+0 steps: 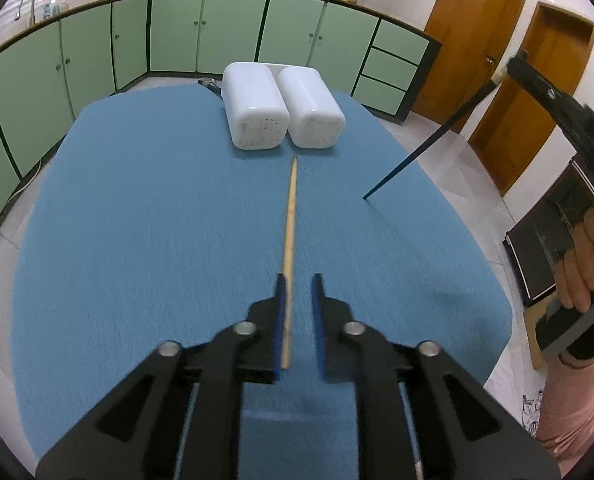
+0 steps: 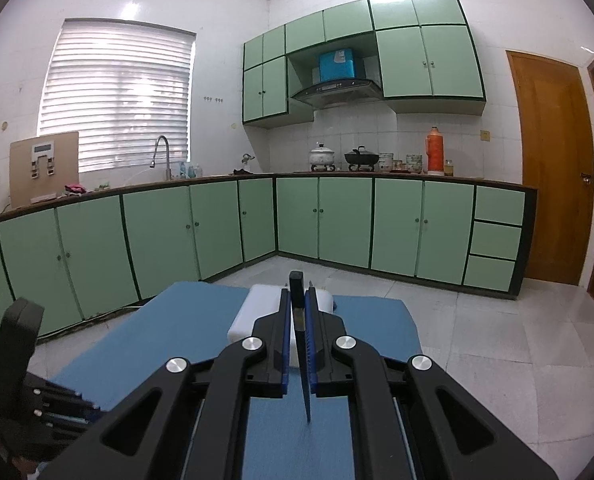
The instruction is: Organize utensils
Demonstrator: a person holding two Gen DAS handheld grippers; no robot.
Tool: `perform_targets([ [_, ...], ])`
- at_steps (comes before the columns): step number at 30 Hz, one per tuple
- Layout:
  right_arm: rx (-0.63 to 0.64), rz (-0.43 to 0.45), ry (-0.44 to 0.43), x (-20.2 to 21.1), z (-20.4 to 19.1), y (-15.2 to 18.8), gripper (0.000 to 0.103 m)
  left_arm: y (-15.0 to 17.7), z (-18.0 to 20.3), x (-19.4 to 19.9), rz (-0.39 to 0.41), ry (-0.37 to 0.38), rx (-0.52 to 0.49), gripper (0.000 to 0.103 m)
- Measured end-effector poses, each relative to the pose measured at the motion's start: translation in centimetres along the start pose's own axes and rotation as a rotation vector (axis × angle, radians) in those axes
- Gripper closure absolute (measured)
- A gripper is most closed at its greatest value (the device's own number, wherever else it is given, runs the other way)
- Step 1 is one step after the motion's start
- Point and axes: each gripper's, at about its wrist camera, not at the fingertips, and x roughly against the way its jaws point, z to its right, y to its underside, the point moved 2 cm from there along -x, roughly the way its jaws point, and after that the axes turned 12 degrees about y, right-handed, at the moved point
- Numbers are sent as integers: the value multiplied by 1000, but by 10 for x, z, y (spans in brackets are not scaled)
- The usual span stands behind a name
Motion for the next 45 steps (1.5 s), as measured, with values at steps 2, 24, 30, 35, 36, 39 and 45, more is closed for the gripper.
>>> perform_targets([
  [2, 17, -3, -5, 12, 0, 9, 96, 4, 0, 1, 4, -4, 1, 76],
  [24, -25, -226, -39, 34, 14, 74, 35, 32, 21, 30, 202, -164, -39, 25],
  [30, -23, -235, -35, 36, 14, 71, 20, 35, 27, 45, 255, -209, -42, 16],
  [35, -19, -252, -20, 39, 11, 69, 14, 36, 28, 57, 277, -232, -35, 14],
  [36, -24, -263, -18, 39, 11, 68, 13, 37, 27, 59, 286, -245, -32, 14],
  [39, -39, -291, -14, 39, 11, 69, 10, 38, 29, 68, 307, -265, -33, 13],
  [45, -53, -368, -10, 40, 8, 70, 10, 43, 34, 83, 337, -292, -38, 11],
])
